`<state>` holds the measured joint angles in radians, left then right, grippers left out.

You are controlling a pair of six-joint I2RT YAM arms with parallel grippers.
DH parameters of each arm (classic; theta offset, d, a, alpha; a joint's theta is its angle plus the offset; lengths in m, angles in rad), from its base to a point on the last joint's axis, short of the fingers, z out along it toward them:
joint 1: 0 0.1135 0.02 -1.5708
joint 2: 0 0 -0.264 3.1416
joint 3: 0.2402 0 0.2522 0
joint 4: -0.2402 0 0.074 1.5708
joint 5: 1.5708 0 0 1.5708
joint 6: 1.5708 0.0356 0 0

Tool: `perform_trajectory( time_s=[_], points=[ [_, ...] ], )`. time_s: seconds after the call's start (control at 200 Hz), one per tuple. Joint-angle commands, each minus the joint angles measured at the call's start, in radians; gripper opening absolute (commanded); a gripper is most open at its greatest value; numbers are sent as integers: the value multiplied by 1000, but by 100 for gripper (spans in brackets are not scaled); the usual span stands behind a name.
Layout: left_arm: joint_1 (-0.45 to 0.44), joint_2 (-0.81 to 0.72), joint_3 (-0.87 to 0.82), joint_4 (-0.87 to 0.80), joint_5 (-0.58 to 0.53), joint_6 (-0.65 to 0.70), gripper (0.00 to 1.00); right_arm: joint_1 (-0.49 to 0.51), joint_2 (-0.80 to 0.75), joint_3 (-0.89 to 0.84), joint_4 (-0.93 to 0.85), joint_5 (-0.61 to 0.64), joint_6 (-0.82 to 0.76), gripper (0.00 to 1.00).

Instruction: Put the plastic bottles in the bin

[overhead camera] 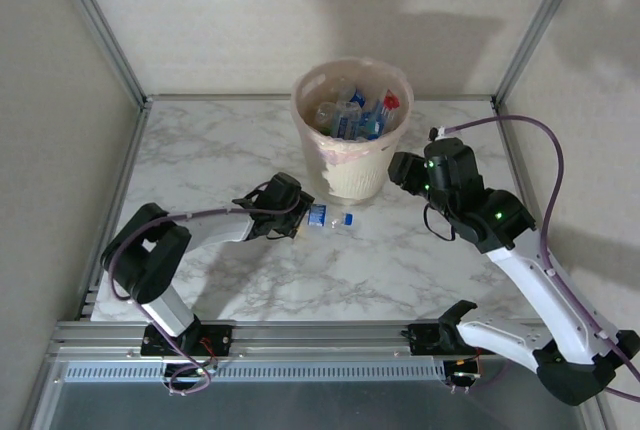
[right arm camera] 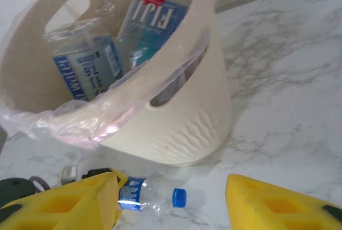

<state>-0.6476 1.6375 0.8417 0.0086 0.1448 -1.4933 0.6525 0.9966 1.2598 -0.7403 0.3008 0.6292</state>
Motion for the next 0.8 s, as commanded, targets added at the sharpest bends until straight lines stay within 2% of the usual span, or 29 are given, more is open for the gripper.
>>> perform_trajectory(
  time_s=[0.0, 0.165, 0.25, 0.476, 0.611, 0.796],
  points=[
    [-7, -84, 28, -53, -11, 123, 60, 12, -27, -27, 101, -162, -42, 58],
    [-4, -183, 27, -86, 9, 253, 60, 12, -17, -55, 190, -348, -74, 67],
    [-1, -240, 21, -101, 19, 307, 59, 12, 17, -64, 213, -449, -100, 74],
    [31, -375, 25, -97, 83, 403, 59, 20, 58, -111, 285, -611, -113, 91],
    [62, -411, 58, -113, 139, 471, 59, 38, 79, -117, 288, -647, -138, 96],
    [98, -433, 131, -132, 270, 570, 59, 113, 133, -87, 222, -549, -176, 97]
  ],
)
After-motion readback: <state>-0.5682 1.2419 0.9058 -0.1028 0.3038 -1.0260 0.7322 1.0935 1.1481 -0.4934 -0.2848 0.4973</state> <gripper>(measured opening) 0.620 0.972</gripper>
